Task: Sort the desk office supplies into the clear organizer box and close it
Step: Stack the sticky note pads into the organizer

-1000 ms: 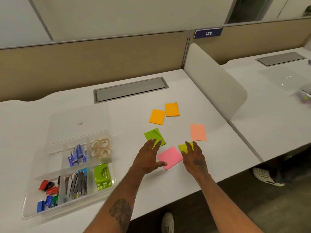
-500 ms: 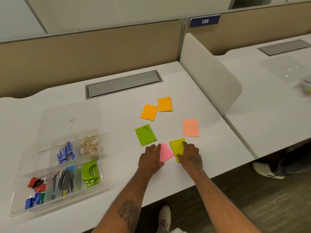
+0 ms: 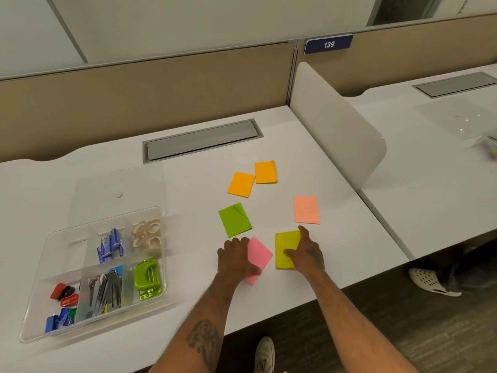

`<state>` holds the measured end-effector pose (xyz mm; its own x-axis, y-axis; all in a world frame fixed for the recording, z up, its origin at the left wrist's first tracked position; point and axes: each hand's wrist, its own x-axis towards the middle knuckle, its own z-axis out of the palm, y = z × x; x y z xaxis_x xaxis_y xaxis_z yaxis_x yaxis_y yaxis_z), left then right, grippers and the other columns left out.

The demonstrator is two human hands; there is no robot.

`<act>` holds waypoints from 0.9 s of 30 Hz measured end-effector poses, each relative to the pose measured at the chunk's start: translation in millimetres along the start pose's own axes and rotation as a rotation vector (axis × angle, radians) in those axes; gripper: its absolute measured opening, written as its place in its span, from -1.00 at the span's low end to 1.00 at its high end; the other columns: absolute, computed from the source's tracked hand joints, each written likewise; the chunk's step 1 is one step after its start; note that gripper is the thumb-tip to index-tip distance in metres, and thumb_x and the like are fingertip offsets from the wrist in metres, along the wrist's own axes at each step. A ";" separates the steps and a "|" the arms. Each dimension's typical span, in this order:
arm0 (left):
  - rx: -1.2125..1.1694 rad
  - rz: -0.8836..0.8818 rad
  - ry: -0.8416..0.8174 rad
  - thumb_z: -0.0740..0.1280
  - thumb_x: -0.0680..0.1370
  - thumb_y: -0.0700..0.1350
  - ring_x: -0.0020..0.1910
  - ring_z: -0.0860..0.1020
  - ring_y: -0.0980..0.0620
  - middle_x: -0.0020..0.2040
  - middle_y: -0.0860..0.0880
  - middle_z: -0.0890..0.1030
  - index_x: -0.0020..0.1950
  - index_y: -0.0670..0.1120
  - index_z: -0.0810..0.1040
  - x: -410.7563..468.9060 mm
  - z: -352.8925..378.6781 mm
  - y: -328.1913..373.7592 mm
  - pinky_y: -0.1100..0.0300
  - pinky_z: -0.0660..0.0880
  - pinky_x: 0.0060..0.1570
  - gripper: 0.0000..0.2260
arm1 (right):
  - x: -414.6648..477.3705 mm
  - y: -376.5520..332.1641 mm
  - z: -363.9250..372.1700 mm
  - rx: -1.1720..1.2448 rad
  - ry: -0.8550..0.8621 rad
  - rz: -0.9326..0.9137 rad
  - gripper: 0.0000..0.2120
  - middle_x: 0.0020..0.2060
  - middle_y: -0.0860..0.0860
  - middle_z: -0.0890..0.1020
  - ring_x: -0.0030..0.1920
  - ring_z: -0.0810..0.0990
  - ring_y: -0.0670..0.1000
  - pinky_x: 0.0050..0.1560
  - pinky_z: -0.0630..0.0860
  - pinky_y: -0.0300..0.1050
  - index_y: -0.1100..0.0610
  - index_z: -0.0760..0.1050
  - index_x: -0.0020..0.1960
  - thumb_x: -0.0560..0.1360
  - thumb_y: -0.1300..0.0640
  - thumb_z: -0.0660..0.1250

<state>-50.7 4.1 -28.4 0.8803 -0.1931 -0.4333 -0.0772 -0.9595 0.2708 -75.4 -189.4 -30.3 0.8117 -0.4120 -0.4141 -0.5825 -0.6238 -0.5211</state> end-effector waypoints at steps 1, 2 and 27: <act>-0.044 0.008 -0.011 0.47 0.34 0.20 0.28 0.39 -0.11 0.25 -0.06 0.44 0.36 -0.01 0.33 0.6 -1.3 -2.5 -0.02 0.33 0.18 -0.32 | -0.3 -1.9 -0.3 0.052 0.009 -0.001 -0.33 0.22 0.14 0.54 0.19 0.53 0.19 -0.01 0.41 -0.10 -0.03 0.11 0.48 0.49 0.04 0.37; -0.102 0.011 -0.022 0.44 0.39 0.17 0.27 0.42 -0.11 0.24 -0.07 0.47 0.32 -0.03 0.38 0.9 -3.4 -5.2 0.00 0.36 0.18 -0.42 | -1.0 -4.4 -0.7 0.099 0.019 -0.003 -0.43 0.23 0.15 0.54 0.19 0.53 0.20 -0.01 0.40 -0.11 -0.02 0.17 0.45 0.52 0.04 0.33; -0.927 -0.165 0.415 0.11 0.67 -0.05 0.07 0.55 -0.15 0.15 -0.19 0.57 0.25 -0.20 0.49 -113.6 -118.4 -254.6 0.03 0.47 0.01 -0.69 | -119.3 -214.0 114.3 0.404 0.106 -0.320 -0.69 -0.13 0.11 0.57 -0.10 0.51 0.11 -0.13 0.34 -0.15 0.07 0.42 0.27 0.54 0.08 0.31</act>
<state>-75.5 294.6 53.7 0.9533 0.1814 -0.2413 0.2956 -0.3987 0.8681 -52.5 69.2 45.4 0.9394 -0.3208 -0.1208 -0.2586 -0.4322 -0.8639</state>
